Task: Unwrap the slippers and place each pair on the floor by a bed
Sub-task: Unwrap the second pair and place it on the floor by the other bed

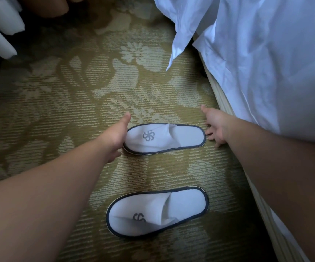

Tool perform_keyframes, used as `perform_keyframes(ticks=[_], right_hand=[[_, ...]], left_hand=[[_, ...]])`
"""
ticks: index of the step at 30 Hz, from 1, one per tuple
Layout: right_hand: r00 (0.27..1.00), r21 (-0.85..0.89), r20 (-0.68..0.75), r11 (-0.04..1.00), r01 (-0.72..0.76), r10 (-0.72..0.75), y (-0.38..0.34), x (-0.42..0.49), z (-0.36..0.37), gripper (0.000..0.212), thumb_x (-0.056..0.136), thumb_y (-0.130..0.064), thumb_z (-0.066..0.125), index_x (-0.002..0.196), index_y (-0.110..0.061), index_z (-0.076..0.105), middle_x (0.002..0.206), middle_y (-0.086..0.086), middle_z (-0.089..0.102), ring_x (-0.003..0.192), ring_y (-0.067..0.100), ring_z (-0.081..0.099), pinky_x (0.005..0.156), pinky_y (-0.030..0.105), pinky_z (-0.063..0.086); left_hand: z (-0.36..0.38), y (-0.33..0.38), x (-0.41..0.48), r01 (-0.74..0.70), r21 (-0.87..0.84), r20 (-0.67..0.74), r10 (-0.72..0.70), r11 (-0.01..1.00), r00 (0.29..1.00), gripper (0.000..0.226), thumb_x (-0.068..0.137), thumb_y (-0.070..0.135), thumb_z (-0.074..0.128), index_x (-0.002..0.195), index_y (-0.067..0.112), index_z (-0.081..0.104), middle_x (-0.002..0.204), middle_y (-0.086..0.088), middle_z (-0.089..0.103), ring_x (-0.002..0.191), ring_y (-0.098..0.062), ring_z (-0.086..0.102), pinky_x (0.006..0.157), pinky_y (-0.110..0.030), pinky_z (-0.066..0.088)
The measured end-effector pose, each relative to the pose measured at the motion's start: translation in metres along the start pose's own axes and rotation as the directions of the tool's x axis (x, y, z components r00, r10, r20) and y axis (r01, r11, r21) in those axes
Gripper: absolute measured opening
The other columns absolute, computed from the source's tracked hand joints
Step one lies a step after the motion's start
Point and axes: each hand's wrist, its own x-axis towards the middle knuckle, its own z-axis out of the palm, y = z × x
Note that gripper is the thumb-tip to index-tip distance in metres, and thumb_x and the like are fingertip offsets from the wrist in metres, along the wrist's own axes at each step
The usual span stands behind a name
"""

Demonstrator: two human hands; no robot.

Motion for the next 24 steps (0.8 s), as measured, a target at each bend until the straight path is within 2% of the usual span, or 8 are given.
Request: perform_keyframes(ticks=[5,12,16,19,24], right_hand=[[1.000,0.012,-0.010,1.000,0.010,-0.010,0.000,0.002,0.001,0.090,0.083,-0.077,0.042,0.152,-0.021,0.027,0.149,0.018,0.041,0.141,0.036,0.031,0.114,0.062,0.013],[1.000,-0.001,0.011,1.000,0.010,-0.010,-0.002,0.001,0.002,0.091,0.083,-0.079,0.037,0.154,-0.024,0.024,0.156,0.017,0.031,0.146,0.037,0.022,0.114,0.066,0.004],[1.000,0.015,-0.013,1.000,0.025,-0.025,-0.006,0.001,0.002,0.091,0.084,-0.079,0.036,0.154,-0.023,0.022,0.157,0.016,0.030,0.145,0.035,0.024,0.115,0.065,0.003],[0.999,0.025,-0.020,0.999,0.043,-0.043,-0.005,0.001,0.002,0.088,0.087,-0.076,0.036,0.154,-0.021,0.021,0.159,0.012,0.027,0.143,0.031,0.029,0.116,0.058,0.008],[0.997,0.007,-0.037,0.998,0.062,-0.062,-0.003,0.003,0.003,0.086,0.088,-0.075,0.035,0.152,-0.019,0.028,0.153,0.012,0.037,0.137,0.030,0.038,0.115,0.058,0.012]], left_hand=[[-0.002,-0.009,0.002,0.020,-0.008,-0.030,-0.020,1.000,0.999,0.089,0.078,0.083,0.038,0.150,0.033,0.026,0.158,-0.004,0.028,0.142,-0.025,0.030,0.113,-0.052,0.024],[0.004,-0.004,-0.001,0.008,-0.021,0.007,-0.008,1.000,1.000,0.092,0.071,0.087,0.038,0.149,0.040,0.025,0.160,0.002,0.022,0.142,-0.025,0.030,0.112,-0.052,0.024],[0.005,0.002,-0.001,-0.022,-0.022,0.010,0.022,1.000,1.000,0.094,0.066,0.089,0.039,0.147,0.043,0.027,0.158,0.001,0.027,0.140,-0.025,0.032,0.111,-0.051,0.025],[0.005,0.001,-0.001,-0.033,-0.028,0.025,0.034,0.999,0.999,0.093,0.067,0.088,0.038,0.148,0.043,0.027,0.156,-0.001,0.032,0.139,-0.024,0.034,0.109,-0.050,0.027],[0.005,-0.005,-0.002,-0.041,-0.058,0.031,0.043,0.997,0.999,0.092,0.066,0.089,0.038,0.146,0.043,0.030,0.148,-0.001,0.044,0.132,-0.023,0.043,0.111,-0.050,0.030]])
